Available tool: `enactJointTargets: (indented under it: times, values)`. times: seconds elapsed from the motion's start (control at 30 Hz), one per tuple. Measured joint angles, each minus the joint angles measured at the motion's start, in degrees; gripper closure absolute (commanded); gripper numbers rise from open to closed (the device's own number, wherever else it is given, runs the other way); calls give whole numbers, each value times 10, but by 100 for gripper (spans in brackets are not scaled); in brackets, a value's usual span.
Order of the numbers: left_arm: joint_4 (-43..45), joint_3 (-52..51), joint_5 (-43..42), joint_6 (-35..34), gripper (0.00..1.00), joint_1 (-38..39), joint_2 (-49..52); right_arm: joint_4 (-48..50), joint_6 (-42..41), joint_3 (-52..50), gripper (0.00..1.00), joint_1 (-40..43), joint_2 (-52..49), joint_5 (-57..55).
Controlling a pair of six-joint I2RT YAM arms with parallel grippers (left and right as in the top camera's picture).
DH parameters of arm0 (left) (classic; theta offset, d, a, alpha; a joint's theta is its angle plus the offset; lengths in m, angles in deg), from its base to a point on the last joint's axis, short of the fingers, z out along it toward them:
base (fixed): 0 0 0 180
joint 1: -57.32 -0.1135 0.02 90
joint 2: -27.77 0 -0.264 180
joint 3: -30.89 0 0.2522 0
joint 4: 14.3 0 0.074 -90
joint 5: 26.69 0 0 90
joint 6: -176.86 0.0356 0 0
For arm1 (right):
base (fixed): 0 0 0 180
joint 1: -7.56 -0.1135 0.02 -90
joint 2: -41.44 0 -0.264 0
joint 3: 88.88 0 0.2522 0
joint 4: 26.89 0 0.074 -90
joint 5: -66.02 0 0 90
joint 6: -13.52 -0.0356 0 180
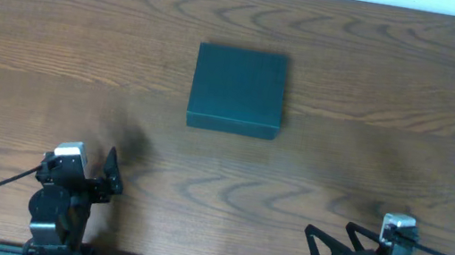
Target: Pack container
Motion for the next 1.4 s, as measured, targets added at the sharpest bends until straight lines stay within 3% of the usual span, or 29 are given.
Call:
enactJointTargets:
  times: [1.1,1.27,1.4]
  values:
    - [23,-4,4,2,5,5,-1,0,1,0,1,0,0,-2]
    - [23,-4,4,2,5,5,-1,14,64,-11,1,0,5,-73]
    - [24,-4,5,3,5,6,-1,99,116,-88,1,-1,43,-130]
